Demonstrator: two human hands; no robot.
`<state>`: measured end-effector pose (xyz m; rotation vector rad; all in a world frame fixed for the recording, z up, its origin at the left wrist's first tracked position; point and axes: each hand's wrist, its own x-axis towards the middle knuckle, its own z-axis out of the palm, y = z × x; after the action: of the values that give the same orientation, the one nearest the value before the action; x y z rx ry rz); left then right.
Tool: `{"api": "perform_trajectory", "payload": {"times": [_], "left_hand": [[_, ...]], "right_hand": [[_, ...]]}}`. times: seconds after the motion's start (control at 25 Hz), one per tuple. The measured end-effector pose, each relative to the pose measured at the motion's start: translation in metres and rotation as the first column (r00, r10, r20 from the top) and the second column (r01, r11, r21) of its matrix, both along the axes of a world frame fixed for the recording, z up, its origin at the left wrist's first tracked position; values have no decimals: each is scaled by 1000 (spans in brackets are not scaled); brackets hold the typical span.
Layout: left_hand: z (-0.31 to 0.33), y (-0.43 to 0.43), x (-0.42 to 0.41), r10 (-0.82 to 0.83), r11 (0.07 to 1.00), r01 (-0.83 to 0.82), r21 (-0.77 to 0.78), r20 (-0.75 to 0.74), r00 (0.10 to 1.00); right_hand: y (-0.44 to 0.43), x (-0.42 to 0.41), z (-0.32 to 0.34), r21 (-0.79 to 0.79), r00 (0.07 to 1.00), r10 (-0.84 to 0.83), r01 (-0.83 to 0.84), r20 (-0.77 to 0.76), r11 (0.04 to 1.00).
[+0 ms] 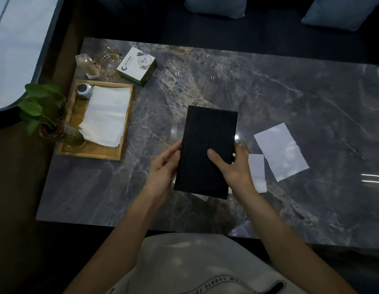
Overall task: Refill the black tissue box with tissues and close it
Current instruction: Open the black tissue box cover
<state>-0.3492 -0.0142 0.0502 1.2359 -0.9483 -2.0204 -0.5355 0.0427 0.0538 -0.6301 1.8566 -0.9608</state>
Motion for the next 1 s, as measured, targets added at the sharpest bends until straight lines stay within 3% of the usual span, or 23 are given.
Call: {"api": "perform_trajectory", "payload": {"times": [0.12, 0.2, 0.36, 0.56, 0.64, 0.84, 0.92, 1.0], "left_hand": [[4, 0, 1, -45, 990, 53, 133, -62, 997], [4, 1, 2, -61, 982, 82, 170, -124, 990], [8, 2, 2, -32, 996, 43, 73, -142, 989], [6, 6, -2, -63, 994, 55, -99, -80, 995], [6, 6, -1, -86, 985, 75, -158, -62, 994], [-1, 12, 0, -60, 944, 102, -314, 141, 988], [-5, 12, 1, -63, 894, 182, -410, 287, 956], [-7, 11, 0, -93, 853, 253, -456, 345, 934]], "right_hand": [[3, 2, 0, -37, 989, -70, 75, 131, 996], [4, 8, 0, -77, 994, -38, 46, 107, 996], [-2, 22, 7, -98, 997, 70, -72, -21, 993], [-15, 30, 13, 139, 964, 189, -165, -187, 977], [-15, 29, 12, 60, 975, 168, -161, -143, 985], [-15, 28, 13, -33, 988, 150, -151, -33, 988], [-15, 30, 14, -53, 990, 140, -141, -16, 989], [-14, 29, 15, -81, 992, 126, -124, 9, 989]]}}
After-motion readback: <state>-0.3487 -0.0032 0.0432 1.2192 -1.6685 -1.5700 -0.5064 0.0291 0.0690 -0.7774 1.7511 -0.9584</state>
